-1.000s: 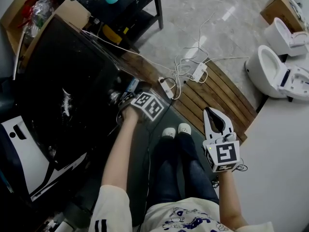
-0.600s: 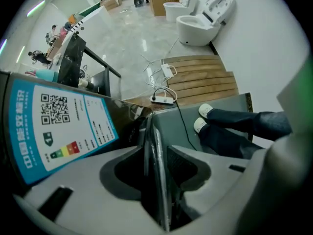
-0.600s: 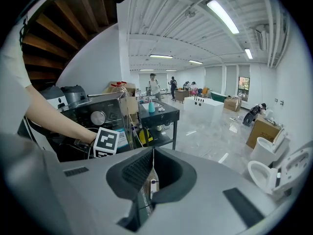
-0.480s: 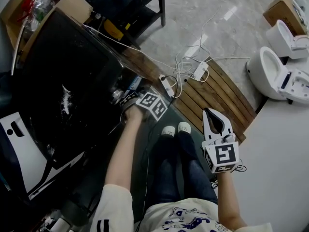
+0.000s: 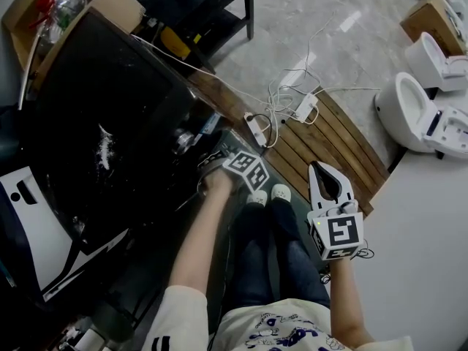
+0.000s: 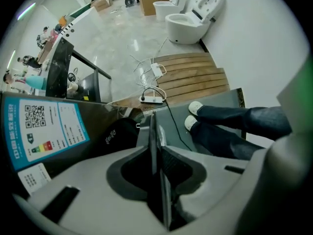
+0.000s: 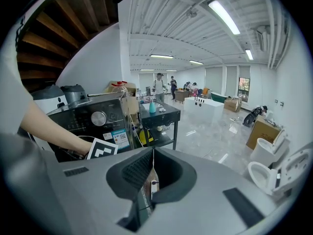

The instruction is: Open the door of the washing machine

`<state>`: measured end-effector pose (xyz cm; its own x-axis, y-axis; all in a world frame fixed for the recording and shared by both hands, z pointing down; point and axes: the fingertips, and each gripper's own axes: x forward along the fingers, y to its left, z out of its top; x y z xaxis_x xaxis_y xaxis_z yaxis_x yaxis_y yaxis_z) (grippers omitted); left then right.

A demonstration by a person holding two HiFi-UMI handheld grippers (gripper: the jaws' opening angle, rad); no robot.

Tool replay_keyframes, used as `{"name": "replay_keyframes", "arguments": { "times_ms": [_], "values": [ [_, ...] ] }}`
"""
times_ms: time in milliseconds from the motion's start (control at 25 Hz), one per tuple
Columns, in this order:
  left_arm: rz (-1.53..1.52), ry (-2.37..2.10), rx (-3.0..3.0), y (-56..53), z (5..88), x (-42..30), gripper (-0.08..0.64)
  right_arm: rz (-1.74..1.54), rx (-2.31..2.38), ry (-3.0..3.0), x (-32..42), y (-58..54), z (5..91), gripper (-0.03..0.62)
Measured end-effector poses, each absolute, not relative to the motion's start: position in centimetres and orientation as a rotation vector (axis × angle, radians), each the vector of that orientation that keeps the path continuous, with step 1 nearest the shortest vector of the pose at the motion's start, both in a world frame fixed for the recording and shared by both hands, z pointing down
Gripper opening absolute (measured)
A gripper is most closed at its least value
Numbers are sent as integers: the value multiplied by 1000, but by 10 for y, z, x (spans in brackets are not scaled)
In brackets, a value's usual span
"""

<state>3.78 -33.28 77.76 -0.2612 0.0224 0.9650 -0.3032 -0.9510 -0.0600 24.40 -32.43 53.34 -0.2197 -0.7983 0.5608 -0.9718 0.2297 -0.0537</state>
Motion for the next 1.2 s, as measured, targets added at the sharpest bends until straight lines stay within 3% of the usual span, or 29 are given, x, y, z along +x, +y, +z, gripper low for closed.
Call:
{"name": "replay_keyframes", "arguments": {
  "times_ms": [1200],
  "values": [
    [2517, -130, 1870, -192, 785, 72, 81, 557, 1717, -2044, 255, -228, 533, 18]
  ]
}}
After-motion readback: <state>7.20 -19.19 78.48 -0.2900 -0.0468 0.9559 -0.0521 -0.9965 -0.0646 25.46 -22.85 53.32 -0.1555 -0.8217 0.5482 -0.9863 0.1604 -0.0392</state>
